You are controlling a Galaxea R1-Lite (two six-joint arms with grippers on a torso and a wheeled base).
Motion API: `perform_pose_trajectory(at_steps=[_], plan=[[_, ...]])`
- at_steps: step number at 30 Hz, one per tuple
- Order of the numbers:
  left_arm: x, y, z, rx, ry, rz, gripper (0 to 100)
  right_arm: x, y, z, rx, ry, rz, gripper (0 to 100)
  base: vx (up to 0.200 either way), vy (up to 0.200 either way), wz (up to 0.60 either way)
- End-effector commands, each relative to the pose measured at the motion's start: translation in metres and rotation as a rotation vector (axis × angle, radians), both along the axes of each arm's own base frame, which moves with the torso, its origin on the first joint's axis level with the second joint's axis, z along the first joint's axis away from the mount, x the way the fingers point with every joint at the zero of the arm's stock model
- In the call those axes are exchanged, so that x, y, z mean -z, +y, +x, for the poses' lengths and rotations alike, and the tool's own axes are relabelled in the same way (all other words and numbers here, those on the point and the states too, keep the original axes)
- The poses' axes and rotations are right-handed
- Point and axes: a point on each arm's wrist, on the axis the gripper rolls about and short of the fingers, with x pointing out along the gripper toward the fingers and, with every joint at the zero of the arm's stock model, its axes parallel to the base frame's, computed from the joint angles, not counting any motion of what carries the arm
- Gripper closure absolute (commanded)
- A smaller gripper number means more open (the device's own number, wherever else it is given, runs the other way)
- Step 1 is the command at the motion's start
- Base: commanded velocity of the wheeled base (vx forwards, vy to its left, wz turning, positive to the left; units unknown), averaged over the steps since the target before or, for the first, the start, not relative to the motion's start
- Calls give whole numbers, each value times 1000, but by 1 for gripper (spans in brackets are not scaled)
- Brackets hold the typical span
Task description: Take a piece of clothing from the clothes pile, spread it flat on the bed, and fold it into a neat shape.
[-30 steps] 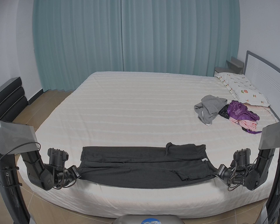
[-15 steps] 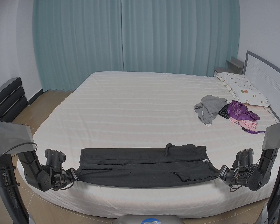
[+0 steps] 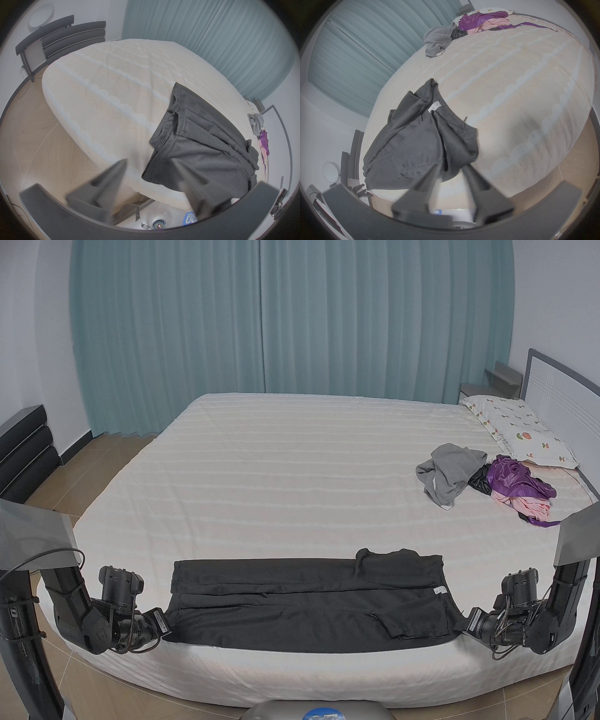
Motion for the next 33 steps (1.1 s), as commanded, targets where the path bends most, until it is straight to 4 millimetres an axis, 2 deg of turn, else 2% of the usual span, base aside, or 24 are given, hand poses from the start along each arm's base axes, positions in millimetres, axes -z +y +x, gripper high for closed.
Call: perform_pose_trajectory(at_steps=[1,8,11,16,19,23,30,33], plan=[[3,0,2,3,5,-10,0,9,0,0,-8,31,-6,0,0,0,0],[-10,6,11,-17,-65,-40,0,-16,-12,7,48,-91,6,0,0,0,0],[-31,7,22,-16,-152,-140,0,-29,-23,10,81,-152,18,0,0,0,0],[-44,2,44,21,-209,-189,0,-39,-25,13,71,-199,53,0,0,0,0],[-43,0,53,42,-207,-204,0,-41,-25,15,71,-211,53,0,0,0,0],[-32,-5,69,106,-138,-273,0,-37,-23,16,68,-196,58,0,0,0,0],[-13,-8,74,169,-94,-280,0,-34,-20,16,42,-179,91,0,0,0,0],[-13,-8,76,177,-100,-263,0,-34,-20,16,37,-178,95,0,0,0,0]])
